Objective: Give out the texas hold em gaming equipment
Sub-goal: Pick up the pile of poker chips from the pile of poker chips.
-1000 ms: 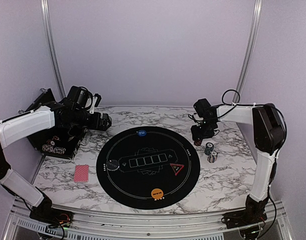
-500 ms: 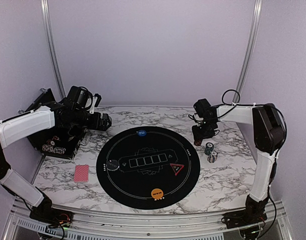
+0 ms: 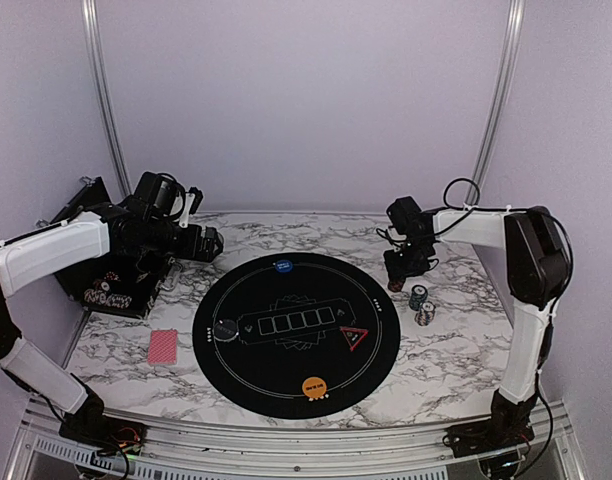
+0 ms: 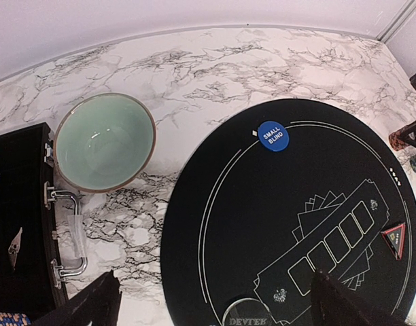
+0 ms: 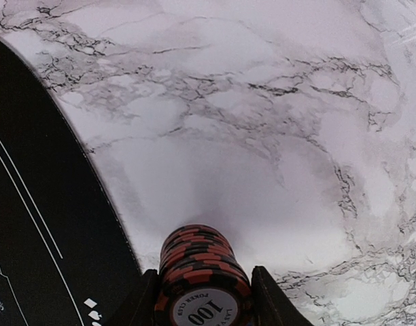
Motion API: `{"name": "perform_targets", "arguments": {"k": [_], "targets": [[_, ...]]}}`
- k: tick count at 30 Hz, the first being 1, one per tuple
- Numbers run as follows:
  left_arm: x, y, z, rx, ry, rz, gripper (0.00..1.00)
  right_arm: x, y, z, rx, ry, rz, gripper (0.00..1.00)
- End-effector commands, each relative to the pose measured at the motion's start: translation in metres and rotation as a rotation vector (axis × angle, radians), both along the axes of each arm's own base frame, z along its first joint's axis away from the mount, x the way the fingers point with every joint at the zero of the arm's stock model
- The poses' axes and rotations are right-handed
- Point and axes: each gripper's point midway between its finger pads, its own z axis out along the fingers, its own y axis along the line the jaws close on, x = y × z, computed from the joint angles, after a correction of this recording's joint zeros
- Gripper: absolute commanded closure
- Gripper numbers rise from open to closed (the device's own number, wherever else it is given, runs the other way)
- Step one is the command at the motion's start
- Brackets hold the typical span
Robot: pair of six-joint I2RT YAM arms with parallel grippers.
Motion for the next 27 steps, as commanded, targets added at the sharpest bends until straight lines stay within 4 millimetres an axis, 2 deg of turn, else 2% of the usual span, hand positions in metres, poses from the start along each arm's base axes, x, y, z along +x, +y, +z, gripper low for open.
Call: {"name": "perform_targets", "arguments": {"k": [1, 20, 27], "targets": [[0.000, 0.004, 0.011, -0.006, -0.038, 0.005, 0.01, 0.010, 0.004, 0.009, -0.004, -0.026, -0.008, 0.67], [0.000, 0.005, 0.013, -0.003, -0.043, 0.009, 0.01, 0.013, 0.013, 0.029, -0.004, -0.059, -0.003, 0.71], [-0.001, 0.005, 0.013, -0.001, -0.042, 0.008, 0.01, 0.019, 0.031, 0.040, -0.005, -0.079, 0.031, 0.71]]}}
